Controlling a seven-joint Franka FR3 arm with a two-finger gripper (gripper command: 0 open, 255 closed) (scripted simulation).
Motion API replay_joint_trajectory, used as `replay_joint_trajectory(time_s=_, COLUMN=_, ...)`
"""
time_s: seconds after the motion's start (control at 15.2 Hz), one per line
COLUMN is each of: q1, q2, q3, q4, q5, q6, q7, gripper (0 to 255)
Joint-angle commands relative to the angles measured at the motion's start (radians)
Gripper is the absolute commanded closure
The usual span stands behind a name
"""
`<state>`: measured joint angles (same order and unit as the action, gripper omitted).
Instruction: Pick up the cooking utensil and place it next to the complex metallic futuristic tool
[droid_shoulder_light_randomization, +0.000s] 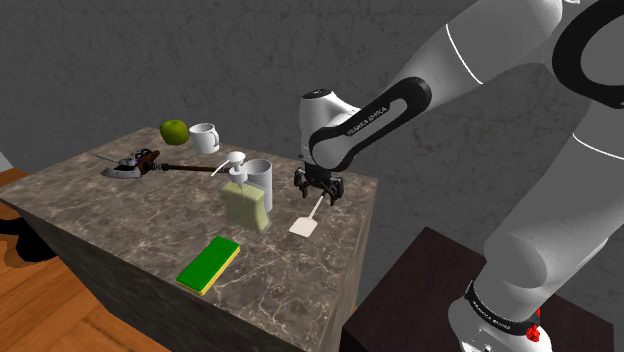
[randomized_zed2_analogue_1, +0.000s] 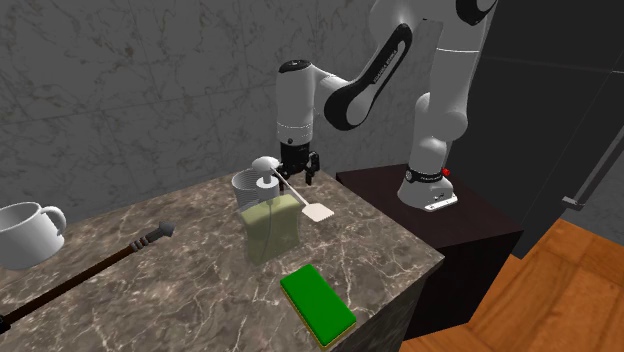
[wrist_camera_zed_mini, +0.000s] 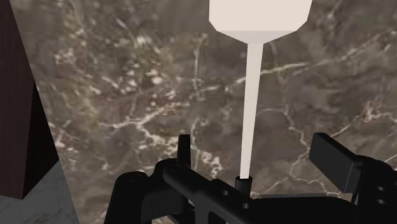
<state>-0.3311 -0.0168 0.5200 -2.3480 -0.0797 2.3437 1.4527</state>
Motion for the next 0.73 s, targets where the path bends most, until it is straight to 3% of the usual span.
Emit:
replay_joint_trajectory(time_s=0.0, q1=0.000, q2=0.000, q3=0.000, q4=0.000, q5=0.000, q6=0.000, q7=0.000, gripper=255)
replay_joint_trajectory(time_s=0.66, q1=0.000, q2=-0.010, q3=0.000, q4=0.005, q5=0.008, q6=-0.013, q7=-0.006, gripper=255)
